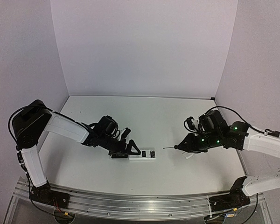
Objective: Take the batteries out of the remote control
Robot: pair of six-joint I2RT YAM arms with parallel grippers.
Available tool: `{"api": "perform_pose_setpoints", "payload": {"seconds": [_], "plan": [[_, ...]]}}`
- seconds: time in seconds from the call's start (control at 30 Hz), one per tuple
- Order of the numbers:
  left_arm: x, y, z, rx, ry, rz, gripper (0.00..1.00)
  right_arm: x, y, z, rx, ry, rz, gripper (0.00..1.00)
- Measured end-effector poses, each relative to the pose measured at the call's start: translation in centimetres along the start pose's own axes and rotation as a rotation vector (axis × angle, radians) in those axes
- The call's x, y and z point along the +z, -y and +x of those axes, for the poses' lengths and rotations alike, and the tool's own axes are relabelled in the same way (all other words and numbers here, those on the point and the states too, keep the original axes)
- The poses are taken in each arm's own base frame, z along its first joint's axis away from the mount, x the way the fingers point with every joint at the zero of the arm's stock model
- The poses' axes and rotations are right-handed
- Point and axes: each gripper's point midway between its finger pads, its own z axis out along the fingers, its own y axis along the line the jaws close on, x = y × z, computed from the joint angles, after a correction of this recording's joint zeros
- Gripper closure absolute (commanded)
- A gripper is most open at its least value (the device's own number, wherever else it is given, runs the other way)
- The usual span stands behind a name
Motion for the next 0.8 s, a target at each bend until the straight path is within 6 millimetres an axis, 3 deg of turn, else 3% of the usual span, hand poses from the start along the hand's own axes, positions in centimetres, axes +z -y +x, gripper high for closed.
{"api": "perform_pose_setpoints", "payload": {"seconds": [0.47, 0.67, 0.8], "plan": [[-2.3, -3.1, -2.0, -0.054, 0.124, -0.271, 0.17, 2.5, -3.0, -1.8, -0.137, -0.132, -0.021, 1.0], [-1.7, -2.1, -2.6, -0.031, 0.127, -0.292, 0.25, 3.5, -3.1, -1.9, -0.178, -0.185, 0.01, 1.0], [-0.9, -2.5, -2.3, -0.03, 0.11, -0.321, 0.28, 3.9, -3.2, -1.9, -0.189, -0.207, 0.021, 1.0]]}}
